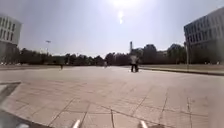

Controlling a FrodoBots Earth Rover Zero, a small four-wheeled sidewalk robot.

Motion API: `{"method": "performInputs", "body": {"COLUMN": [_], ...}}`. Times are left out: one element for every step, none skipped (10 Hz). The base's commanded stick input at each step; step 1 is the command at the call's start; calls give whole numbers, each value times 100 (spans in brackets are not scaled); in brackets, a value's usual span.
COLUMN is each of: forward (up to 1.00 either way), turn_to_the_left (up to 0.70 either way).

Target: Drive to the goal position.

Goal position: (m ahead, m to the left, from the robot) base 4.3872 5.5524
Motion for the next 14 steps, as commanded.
{"method": "performInputs", "body": {"forward": [70, 70, 70, 70, 70, 70, 70, 70, 70, 70, 70, 70, 70, 70], "turn_to_the_left": [2, 2, 2, 2, 2, 2, 2, 2, 2, 2, 2, 2, 3, 29]}}
